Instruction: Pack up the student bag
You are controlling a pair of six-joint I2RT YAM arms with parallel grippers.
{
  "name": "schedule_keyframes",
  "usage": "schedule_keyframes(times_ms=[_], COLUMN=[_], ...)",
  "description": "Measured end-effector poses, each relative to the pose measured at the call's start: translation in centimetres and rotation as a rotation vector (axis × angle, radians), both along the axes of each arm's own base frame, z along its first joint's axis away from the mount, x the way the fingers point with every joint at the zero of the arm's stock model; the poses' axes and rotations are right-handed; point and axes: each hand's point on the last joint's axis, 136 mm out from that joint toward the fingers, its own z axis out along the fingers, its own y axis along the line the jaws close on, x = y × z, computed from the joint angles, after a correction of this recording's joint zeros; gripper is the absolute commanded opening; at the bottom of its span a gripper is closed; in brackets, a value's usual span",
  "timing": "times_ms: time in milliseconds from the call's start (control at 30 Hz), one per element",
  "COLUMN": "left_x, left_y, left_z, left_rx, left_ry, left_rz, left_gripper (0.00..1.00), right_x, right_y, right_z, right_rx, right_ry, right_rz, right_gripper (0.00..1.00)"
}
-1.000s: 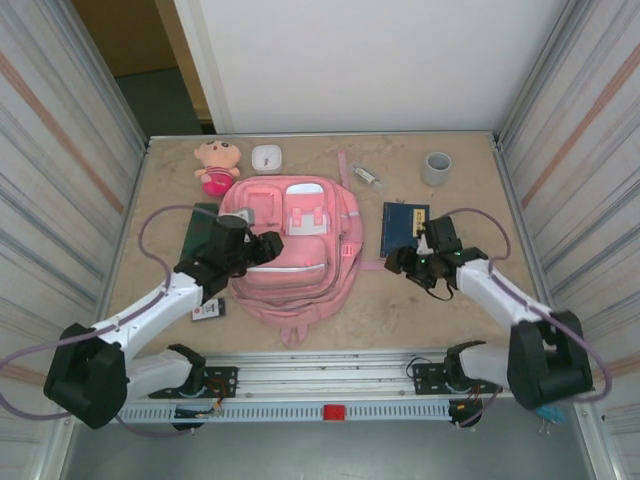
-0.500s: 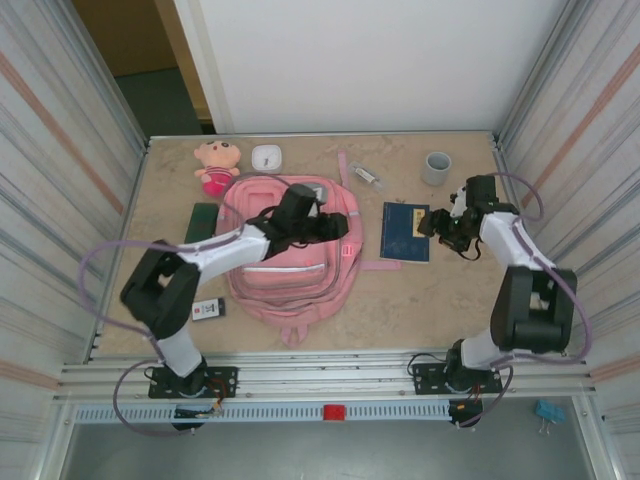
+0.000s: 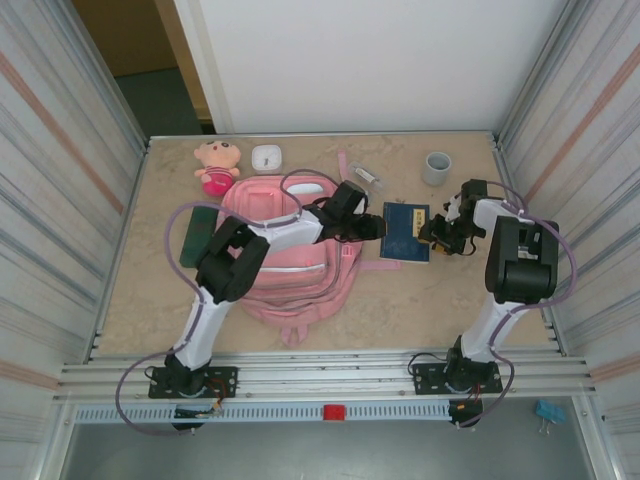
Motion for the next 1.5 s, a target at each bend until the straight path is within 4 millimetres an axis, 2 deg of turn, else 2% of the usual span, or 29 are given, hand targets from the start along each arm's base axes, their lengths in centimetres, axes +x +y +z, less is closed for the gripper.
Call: schedule_keyframes(times_ms=[67,267,367,667,800,1067,1267,1500], left_x=[0.1,0.3,0.0,0.1,-0.4,-1.1,-0.4,-0.2], left_y=[-0.4,-2.1,-2.5,-2.8,-2.4,-2.1,-2.8,-3.0], left_z=[-0.6,-1.5,-2.3,-1.8,-1.4,1.2,3.1,3.8], left_rx=[0.015,0.031,0.035,-0.043,-0.075,-0.188,-0.304,-0.352], left_ry=[0.008,0.012,0.025,0.076,0.093,0.114,0.094,0.089], left_rz=[-0.002,-0.013,-0.021,-0.003,0.003,0.009,0.02,0.025], left_gripper=[0.48,0.48,0.48,0.48,0.48,0.48,0.48,0.48], right_x=[0.0,-0.1,0.0,-0.1,-0.5,-1.3,-1.4,-1.5], right_y=[-0.2,-0.5,-0.3,-0.1,0.2,0.6,0.5,0.5], right_z=[-0.2,-0.4,-0.3,-0.1,-0.1,-0.1,-0.2,-0.2], right_rx=[-0.013,-0.034,-0.021,0.043,0.067,0.085,0.084,0.083], right_ry=[0.009,0.014,0.011,-0.01,-0.012,0.003,-0.001,-0.006], right_rz=[0.0,-0.002,-0.002,-0.02,-0.022,-0.035,-0.037,-0.037], right_gripper=[0.29,0.19,0.17,0.15,0.15,0.13,0.12,0.11])
